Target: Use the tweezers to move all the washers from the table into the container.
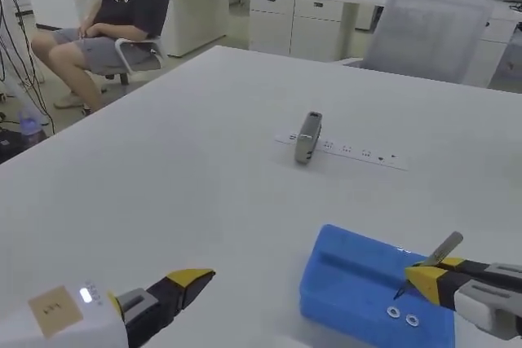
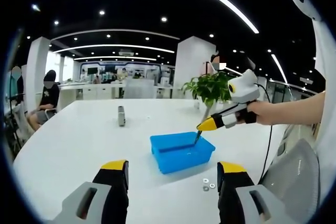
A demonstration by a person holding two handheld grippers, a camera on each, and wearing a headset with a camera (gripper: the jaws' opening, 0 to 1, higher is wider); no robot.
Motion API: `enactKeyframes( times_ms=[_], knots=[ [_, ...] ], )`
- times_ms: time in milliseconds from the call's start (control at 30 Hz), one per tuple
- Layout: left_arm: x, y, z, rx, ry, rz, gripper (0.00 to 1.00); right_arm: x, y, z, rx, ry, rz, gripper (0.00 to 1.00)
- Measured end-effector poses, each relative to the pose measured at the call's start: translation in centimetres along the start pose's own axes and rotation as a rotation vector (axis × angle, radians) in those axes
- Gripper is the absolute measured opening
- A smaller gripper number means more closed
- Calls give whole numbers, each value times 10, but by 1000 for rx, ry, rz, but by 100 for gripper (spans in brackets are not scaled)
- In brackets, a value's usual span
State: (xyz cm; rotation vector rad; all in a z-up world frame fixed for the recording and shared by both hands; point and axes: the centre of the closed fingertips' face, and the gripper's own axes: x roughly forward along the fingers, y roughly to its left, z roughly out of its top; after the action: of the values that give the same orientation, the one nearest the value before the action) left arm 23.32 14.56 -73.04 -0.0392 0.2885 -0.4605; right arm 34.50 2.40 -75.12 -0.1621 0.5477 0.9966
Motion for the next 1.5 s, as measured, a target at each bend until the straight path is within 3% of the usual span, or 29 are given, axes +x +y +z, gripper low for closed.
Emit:
enactKeyframes(
  times_ms=[200,367,600,933,1200,1500],
  knots=[
    [0,0,0,2,2,-1,68,-3,19,-5,-1,6,50,3],
    [0,0,-1,0,3,-2,68,1,33,-25,9,42,89,3],
    [0,-1,-1,2,5,-6,68,7,44,-51,30,95,115,3],
    [0,-1,-2,2,11,-8,66,13,53,-74,35,152,137,4],
    [0,-2,-3,6,16,-10,66,12,55,-77,21,158,139,4],
    [0,-1,-4,7,19,-8,65,12,59,-79,-54,176,136,4]
  ],
)
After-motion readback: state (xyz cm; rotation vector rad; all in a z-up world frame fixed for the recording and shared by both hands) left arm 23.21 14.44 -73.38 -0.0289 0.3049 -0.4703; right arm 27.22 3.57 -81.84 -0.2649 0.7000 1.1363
